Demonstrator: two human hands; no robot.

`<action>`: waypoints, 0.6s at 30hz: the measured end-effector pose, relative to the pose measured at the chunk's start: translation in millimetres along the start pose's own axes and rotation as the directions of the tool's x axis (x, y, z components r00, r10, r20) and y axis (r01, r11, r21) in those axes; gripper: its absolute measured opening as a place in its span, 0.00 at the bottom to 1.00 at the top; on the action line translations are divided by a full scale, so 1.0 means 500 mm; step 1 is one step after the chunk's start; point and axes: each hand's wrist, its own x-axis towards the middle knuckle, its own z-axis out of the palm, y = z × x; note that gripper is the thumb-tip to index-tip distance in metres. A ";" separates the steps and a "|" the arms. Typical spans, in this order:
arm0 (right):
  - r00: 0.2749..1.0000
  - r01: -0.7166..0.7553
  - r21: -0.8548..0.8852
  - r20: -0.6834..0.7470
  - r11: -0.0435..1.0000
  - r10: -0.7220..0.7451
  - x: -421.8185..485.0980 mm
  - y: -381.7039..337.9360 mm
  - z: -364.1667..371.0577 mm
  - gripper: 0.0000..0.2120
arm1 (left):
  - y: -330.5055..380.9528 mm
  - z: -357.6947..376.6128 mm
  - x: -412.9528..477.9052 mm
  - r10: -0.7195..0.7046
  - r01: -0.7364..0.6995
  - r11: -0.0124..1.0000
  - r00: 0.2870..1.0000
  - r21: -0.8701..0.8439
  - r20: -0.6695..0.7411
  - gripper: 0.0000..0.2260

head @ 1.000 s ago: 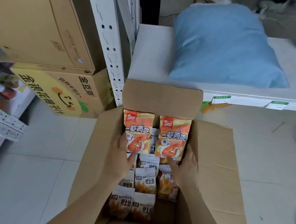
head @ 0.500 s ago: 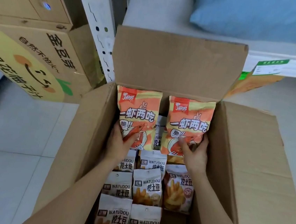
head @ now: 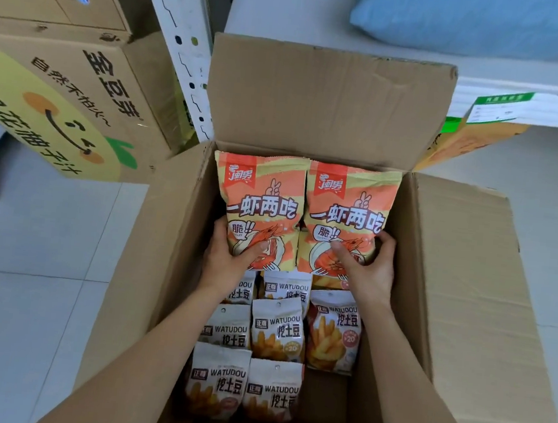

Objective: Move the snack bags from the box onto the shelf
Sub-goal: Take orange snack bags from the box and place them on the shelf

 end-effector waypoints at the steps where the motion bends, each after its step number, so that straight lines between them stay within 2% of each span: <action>1: 1.000 0.000 -0.004 -0.002 1.000 0.000 -0.012 -0.011 -0.007 0.37 | 0.012 -0.006 -0.016 -0.001 0.001 1.000 1.000 -0.003 0.002 0.31; 5: 1.000 0.018 -0.025 -0.011 1.000 -0.018 -0.076 -0.063 -0.044 0.36 | 0.067 -0.042 -0.091 -0.007 0.007 1.000 1.000 -0.019 0.011 0.30; 10: 0.999 -0.021 0.005 0.026 1.000 0.021 -0.181 -0.150 -0.104 0.43 | 0.152 -0.110 -0.203 0.017 -0.017 1.000 1.000 0.005 0.013 0.29; 18: 1.000 0.006 -0.011 0.018 1.000 -0.006 -0.381 -0.341 -0.211 0.32 | 0.322 -0.252 -0.420 0.018 -0.019 0.999 1.000 0.043 0.024 0.25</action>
